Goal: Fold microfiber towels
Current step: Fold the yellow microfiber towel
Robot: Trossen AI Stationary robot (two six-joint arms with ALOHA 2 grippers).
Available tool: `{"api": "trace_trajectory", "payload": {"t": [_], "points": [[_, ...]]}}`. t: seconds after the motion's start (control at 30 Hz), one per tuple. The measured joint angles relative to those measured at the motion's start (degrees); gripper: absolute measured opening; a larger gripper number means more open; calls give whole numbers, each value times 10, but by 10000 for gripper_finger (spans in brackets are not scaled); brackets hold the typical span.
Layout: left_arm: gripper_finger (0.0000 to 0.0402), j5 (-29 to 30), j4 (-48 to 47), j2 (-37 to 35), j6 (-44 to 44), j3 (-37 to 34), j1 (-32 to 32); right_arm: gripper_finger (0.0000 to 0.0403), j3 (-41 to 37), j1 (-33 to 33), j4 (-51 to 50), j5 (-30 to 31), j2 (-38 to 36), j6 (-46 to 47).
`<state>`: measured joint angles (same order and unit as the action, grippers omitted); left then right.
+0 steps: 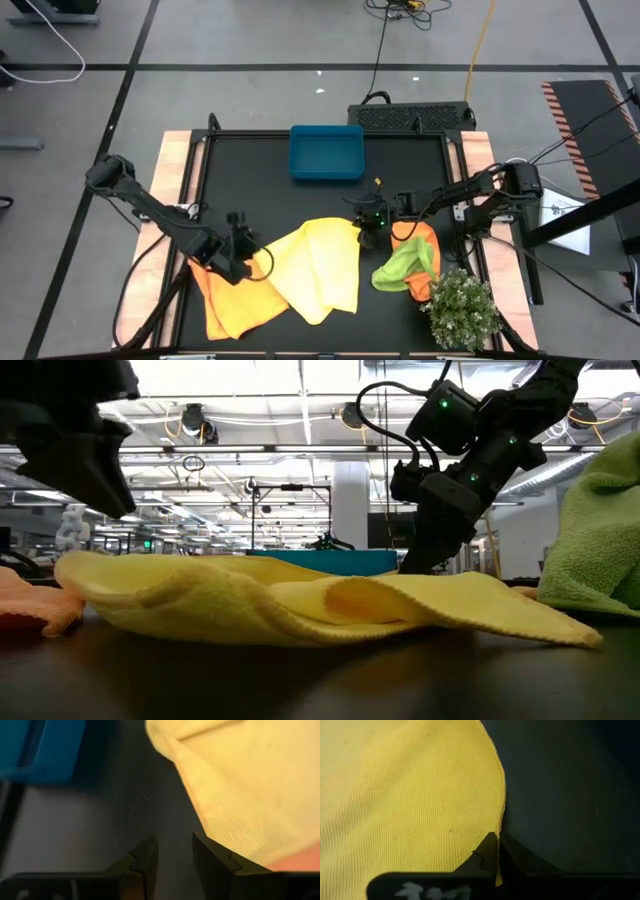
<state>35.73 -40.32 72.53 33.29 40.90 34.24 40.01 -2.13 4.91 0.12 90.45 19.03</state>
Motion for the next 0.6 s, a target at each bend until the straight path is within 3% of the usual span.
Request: {"api": "trace_trajectory", "payload": {"t": [0.17,0.3,0.47,0.6], "points": [[122,-35,135,-135,25,-108,16,1,0,0,1,-1,0,-1],[122,-99,259,-227,44,-207,16,1,1,0,4,-1,0,-2],[122,-116,313,-276,151,-299,2,1,1,0,5,-2,0,-2],[122,-119,324,-284,199,-332,-18,1,1,0,9,-2,0,-2]]}}
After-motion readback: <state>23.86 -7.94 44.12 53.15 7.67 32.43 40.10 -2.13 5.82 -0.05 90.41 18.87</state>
